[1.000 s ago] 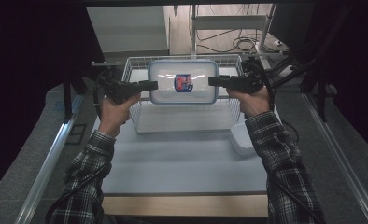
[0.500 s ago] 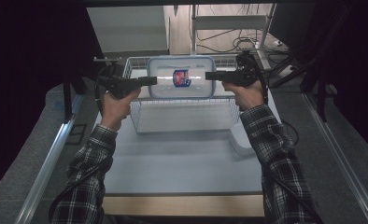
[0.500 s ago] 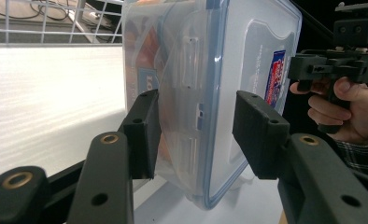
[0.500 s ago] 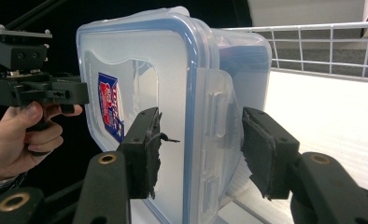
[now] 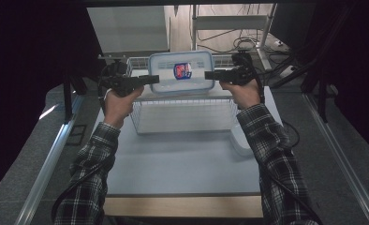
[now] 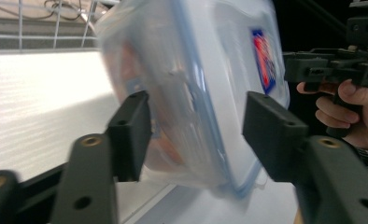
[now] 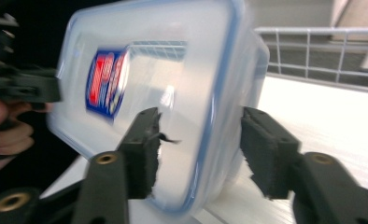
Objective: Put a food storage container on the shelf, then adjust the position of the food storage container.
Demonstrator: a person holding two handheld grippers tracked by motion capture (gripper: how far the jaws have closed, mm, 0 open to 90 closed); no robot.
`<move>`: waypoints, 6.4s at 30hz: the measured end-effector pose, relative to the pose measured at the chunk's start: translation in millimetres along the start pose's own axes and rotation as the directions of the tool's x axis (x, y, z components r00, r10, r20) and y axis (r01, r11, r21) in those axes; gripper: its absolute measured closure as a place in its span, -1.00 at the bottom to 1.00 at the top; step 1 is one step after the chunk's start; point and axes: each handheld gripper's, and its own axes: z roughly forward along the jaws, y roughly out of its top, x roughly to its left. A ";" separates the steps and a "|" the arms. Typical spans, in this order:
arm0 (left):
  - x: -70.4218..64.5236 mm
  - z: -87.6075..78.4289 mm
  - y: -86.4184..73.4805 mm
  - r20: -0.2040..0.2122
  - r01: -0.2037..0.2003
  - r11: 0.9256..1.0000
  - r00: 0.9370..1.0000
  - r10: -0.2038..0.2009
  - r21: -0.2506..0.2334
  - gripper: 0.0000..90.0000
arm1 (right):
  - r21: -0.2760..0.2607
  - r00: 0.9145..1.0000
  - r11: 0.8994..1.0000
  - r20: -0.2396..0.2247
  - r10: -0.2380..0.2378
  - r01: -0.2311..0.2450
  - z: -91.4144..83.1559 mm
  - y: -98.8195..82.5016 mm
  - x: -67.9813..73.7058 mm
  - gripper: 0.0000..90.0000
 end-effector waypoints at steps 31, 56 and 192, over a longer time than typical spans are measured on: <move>1.5 -13.0 -12.8 -0.062 -0.032 0.997 0.998 0.027 -0.077 -0.51 | -0.043 0.998 0.998 0.035 -0.044 0.046 -0.7 -20.0 -7.7 0.16; -10.2 10.0 -20.2 -0.370 -0.173 0.984 0.912 0.176 0.040 0.81 | -0.042 0.979 0.995 0.186 -0.078 0.087 18.6 -28.3 -5.5 0.89; -12.9 -29.9 -234.4 -0.265 -0.380 0.908 0.870 0.415 0.173 -0.91 | 0.118 0.847 0.989 0.514 -0.133 0.084 -76.3 -198.3 -125.6 0.99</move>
